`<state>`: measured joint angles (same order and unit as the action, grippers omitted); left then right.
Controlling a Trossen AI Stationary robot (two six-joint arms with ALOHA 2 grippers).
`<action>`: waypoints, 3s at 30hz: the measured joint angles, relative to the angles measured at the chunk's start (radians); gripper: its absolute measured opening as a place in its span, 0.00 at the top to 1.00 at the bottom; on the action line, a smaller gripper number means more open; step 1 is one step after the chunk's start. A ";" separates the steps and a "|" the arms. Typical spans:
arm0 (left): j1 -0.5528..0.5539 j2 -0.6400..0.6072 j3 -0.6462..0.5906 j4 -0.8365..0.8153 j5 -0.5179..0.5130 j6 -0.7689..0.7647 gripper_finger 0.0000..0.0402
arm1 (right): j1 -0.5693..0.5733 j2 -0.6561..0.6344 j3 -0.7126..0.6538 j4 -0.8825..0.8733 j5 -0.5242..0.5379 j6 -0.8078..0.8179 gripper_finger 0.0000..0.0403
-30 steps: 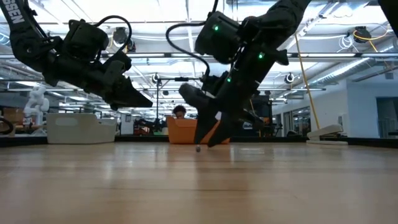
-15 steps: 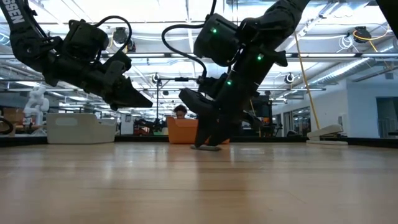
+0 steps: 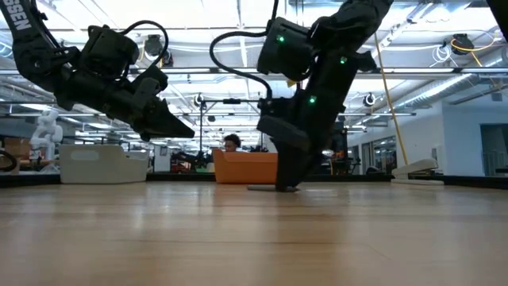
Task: Sort crayons/erasers/pens/pencils in bins
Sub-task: Put the gray crayon into the top gray bin
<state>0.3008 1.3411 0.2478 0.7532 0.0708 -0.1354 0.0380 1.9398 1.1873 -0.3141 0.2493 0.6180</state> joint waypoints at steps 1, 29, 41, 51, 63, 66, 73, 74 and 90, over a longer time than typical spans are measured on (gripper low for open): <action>0.000 0.000 0.000 -0.001 0.000 0.000 0.98 | 0.000 -0.007 -0.003 -0.027 0.002 -0.004 0.68; 0.000 0.000 0.000 -0.002 0.068 -0.027 0.95 | 0.002 -0.026 -0.065 -0.048 -0.043 -0.282 0.96; -0.001 0.000 0.009 0.010 0.141 -0.122 0.81 | -0.016 -0.057 -0.075 0.005 -0.060 -0.286 0.95; 0.000 0.000 0.023 0.047 0.151 -0.217 0.57 | -0.080 -0.142 -0.188 0.286 -0.153 -0.216 0.95; 0.000 0.000 0.052 0.275 0.225 -0.243 0.50 | -0.125 -0.243 -0.537 1.331 -0.275 -0.197 0.95; -0.031 0.000 0.114 0.270 0.260 -0.165 0.50 | -0.123 -0.243 -0.533 1.422 -0.331 -0.302 0.95; -0.112 0.000 0.253 0.181 0.270 0.044 0.50 | -0.112 -0.243 -0.522 1.534 -0.439 -0.479 0.95; -0.118 0.000 0.264 0.182 0.270 0.059 0.50 | -0.109 -0.243 -0.522 1.547 -0.451 -0.492 0.95; -0.180 0.088 0.397 0.153 0.308 0.134 0.68 | -0.108 -0.244 -0.522 1.612 -0.497 -0.578 0.94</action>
<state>0.1204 1.4286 0.6444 0.9067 0.3788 -0.0016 -0.0700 1.6960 0.6656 1.2975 -0.2476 0.0399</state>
